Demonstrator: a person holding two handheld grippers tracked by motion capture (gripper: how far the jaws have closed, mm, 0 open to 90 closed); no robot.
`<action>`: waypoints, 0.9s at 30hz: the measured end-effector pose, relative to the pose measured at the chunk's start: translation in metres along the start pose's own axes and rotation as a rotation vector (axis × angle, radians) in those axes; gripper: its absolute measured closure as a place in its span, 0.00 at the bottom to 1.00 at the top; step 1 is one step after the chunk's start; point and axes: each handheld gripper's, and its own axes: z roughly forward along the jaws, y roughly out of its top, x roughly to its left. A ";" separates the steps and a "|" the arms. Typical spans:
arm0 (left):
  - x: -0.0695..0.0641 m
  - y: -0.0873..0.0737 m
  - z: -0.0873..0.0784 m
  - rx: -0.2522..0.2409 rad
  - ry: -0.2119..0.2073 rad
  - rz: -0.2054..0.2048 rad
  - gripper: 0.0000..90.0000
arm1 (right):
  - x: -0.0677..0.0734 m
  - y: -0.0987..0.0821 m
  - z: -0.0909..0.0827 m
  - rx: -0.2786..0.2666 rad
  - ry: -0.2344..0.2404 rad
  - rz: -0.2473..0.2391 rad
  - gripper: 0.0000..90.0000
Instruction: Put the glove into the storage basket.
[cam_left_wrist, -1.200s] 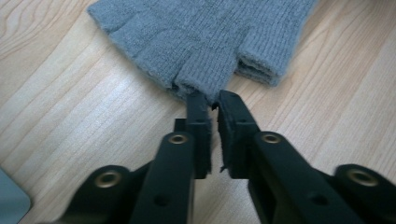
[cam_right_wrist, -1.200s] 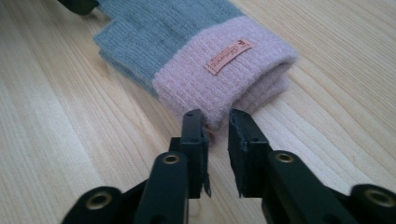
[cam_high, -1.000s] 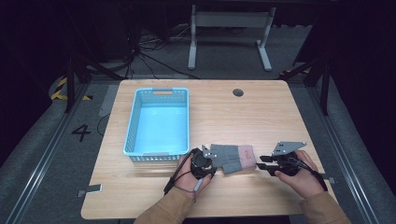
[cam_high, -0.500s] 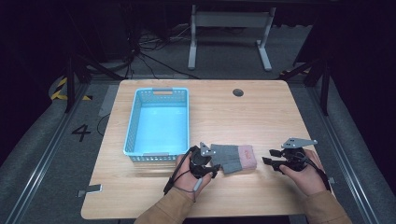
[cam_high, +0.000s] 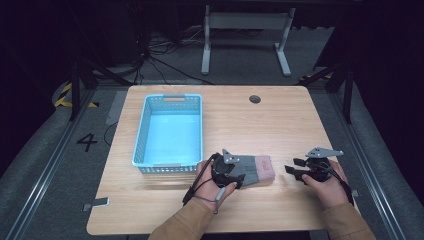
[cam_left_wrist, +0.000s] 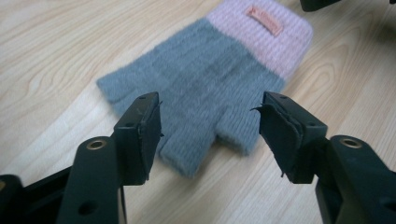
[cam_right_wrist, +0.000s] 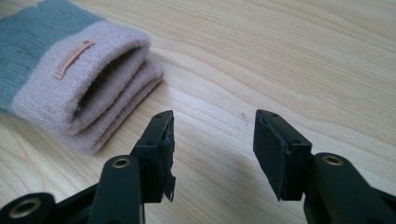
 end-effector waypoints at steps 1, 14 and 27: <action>0.000 0.004 0.000 -0.003 -0.005 0.000 0.40 | 0.000 0.000 -0.001 -0.002 -0.003 0.000 0.55; 0.001 0.018 0.032 -0.004 -0.043 0.023 0.31 | -0.003 0.003 -0.007 -0.027 0.011 0.012 0.53; 0.002 0.019 0.056 -0.007 -0.027 0.036 0.30 | -0.002 0.003 -0.008 -0.041 0.030 0.014 0.52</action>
